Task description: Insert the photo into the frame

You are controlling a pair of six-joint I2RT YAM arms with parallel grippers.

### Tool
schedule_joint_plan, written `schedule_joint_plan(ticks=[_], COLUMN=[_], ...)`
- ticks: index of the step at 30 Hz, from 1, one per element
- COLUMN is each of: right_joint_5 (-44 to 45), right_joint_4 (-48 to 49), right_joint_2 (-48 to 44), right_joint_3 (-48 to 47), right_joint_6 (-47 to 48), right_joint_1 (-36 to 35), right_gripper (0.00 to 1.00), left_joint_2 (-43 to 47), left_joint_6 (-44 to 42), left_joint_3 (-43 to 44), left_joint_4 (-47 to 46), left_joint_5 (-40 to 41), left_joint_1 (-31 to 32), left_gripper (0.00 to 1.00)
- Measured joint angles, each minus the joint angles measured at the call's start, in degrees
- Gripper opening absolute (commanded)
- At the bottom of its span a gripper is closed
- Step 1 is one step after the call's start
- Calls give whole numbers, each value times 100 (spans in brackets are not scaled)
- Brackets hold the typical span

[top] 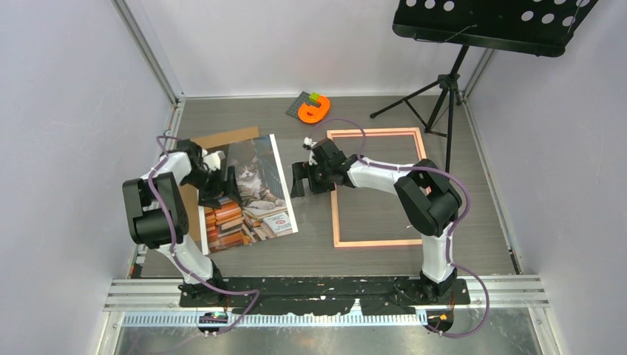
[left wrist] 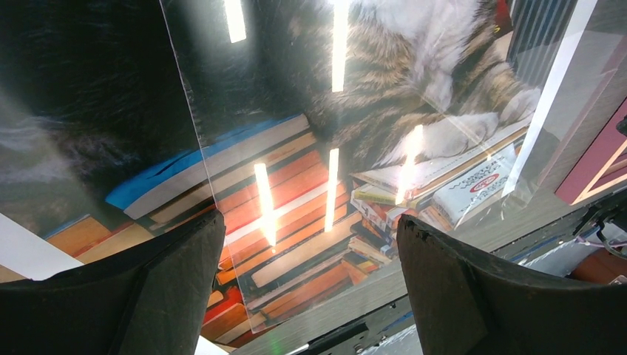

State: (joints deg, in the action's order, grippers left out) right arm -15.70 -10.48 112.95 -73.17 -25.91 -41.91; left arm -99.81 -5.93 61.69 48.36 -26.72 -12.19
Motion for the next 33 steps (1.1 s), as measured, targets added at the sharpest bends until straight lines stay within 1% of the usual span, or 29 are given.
schedule_joint_plan(ticks=[14,18,24,28,33], right_joint_5=[-796,-1235,-1698,-1593,-894], right_joint_4=[922,1272,1606,1469,708], right_joint_2=[-109,-22,76,76,-39], right_joint_3=[511,564,570,551,299], right_joint_6=[-721,-918,-1119,-997,-472], right_joint_1=[354,275,192,192,190], right_gripper=[96,97,97,97,96], left_joint_2=[151,181,216,251,317], left_joint_6=[105,127,131,146,210], left_joint_3=[-177,-262,-304,-321,-363], left_joint_4=[-201,-271,-293,-306,-352], left_joint_5=[-39,-337,-479,-474,-396], left_joint_1=[-31,4,4,0,-7], left_gripper=[90,90,90,90,90])
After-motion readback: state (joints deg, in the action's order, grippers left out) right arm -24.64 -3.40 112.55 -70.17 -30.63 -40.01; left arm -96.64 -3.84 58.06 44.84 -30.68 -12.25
